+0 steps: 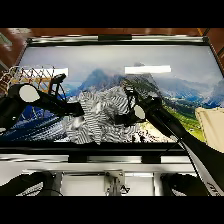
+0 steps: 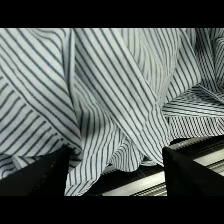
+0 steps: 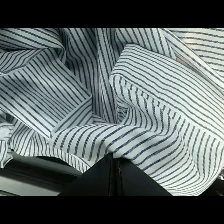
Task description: Fold the shirts.
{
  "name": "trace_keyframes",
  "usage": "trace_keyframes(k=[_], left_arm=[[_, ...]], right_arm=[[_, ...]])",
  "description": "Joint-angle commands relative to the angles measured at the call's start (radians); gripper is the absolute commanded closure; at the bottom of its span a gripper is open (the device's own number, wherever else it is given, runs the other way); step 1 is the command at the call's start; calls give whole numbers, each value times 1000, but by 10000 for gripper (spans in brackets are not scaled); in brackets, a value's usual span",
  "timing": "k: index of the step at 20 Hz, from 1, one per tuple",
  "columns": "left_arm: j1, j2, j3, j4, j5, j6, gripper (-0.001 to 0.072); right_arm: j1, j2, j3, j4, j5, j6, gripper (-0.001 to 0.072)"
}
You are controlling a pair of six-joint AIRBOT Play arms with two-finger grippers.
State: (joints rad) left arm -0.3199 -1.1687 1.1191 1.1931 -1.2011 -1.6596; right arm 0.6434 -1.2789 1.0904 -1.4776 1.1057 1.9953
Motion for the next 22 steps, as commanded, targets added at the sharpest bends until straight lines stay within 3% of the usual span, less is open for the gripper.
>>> trace_keyframes(k=[1, 4, 8, 10, 13, 17, 22], left_arm=[[-52, -47, 0, -15, 42, -68, 24], [-52, -27, 7, -29, 29, -63, 24], [48, 75, 72, 304, -193, -84, 24], [87, 130, 101, 351, -276, -87, 24], [12, 177, 100, 249, -261, -156, 24], [-235, 111, 45, 243, -35, -307, 24], [-304, -100, 44, 253, 9, -336, 24]], right_arm=[[2, -8, -1, -24, -11, 2, 639], [2, -8, -1, -25, -10, 0, 638], [2, -8, -1, -26, -18, -13, 638], [2, -8, -1, -26, -30, -18, 638], [2, -8, -1, -26, -50, -21, 639], [2, -7, -1, -41, -43, -68, 638], [-6, -7, -1, -78, 28, -98, 639]])
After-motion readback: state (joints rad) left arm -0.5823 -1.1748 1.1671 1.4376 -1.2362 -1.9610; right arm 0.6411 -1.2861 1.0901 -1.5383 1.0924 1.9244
